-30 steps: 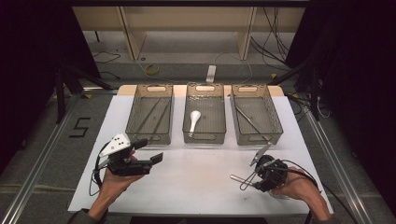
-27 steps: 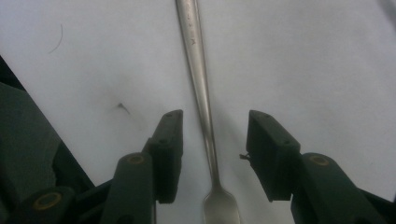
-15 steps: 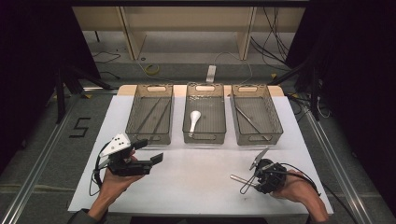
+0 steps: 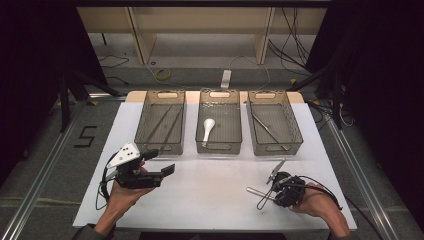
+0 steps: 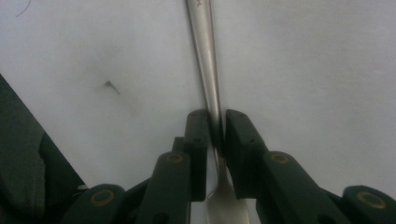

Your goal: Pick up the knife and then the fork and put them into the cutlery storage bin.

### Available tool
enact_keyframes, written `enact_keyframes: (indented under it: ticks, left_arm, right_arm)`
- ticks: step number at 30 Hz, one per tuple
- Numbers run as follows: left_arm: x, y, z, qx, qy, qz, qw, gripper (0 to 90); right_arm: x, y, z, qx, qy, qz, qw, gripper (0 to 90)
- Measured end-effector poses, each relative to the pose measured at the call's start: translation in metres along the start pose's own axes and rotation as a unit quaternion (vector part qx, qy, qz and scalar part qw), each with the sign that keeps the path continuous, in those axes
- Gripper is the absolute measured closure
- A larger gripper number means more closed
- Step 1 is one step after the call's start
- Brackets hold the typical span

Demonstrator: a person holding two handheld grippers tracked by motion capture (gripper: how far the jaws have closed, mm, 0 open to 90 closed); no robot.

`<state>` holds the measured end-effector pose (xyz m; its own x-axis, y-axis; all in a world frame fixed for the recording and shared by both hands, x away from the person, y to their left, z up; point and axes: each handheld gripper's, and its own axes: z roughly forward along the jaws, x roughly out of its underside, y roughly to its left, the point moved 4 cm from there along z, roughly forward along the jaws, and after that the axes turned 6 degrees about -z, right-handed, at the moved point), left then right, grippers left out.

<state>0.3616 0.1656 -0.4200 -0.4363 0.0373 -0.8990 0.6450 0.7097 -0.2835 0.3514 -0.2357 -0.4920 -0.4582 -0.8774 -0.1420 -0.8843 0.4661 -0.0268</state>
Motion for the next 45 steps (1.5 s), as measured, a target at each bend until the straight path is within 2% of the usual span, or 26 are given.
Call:
enact_keyframes:
  ticks: [3,10,15,19,23,29,37,45]
  left_arm:
    - [0.0,0.0,0.0,0.0,0.0,-0.001,1.0,15.7]
    - [0.0,0.0,0.0,0.001,0.0,0.0,1.0,15.7]
    - [0.0,0.0,0.0,0.0,0.0,0.0,1.0,15.7]
    - [0.0,0.001,0.0,0.0,0.0,0.001,1.0,15.7]
    - [0.0,0.001,0.0,-0.001,0.0,0.0,1.0,15.7]
    - [0.0,0.001,-0.001,-0.002,0.001,0.001,1.0,15.7]
    - [0.0,0.001,0.0,-0.002,-0.001,0.0,1.0,15.7]
    - [0.0,0.002,-0.001,-0.002,-0.002,0.001,1.0,15.6]
  right_arm:
    - [0.0,0.0,0.0,-0.002,0.004,0.001,1.0,81.0]
    - [-0.001,0.001,0.0,-0.003,0.008,-0.015,0.9999,85.0]
    - [-0.001,0.0,-0.001,0.001,0.001,-0.036,0.9993,85.4]
    - [-0.003,-0.002,-0.008,0.007,-0.012,-0.036,0.9992,85.5]
    - [-0.004,-0.005,-0.02,0.017,-0.035,-0.032,0.9988,85.6]
    - [-0.003,-0.014,-0.036,0.031,-0.072,-0.01,0.9969,85.6]
    - [-0.007,-0.038,-0.054,0.044,-0.104,0.017,0.9935,85.5]
    - [-0.02,-0.064,-0.072,0.061,-0.139,0.037,0.9878,85.5]
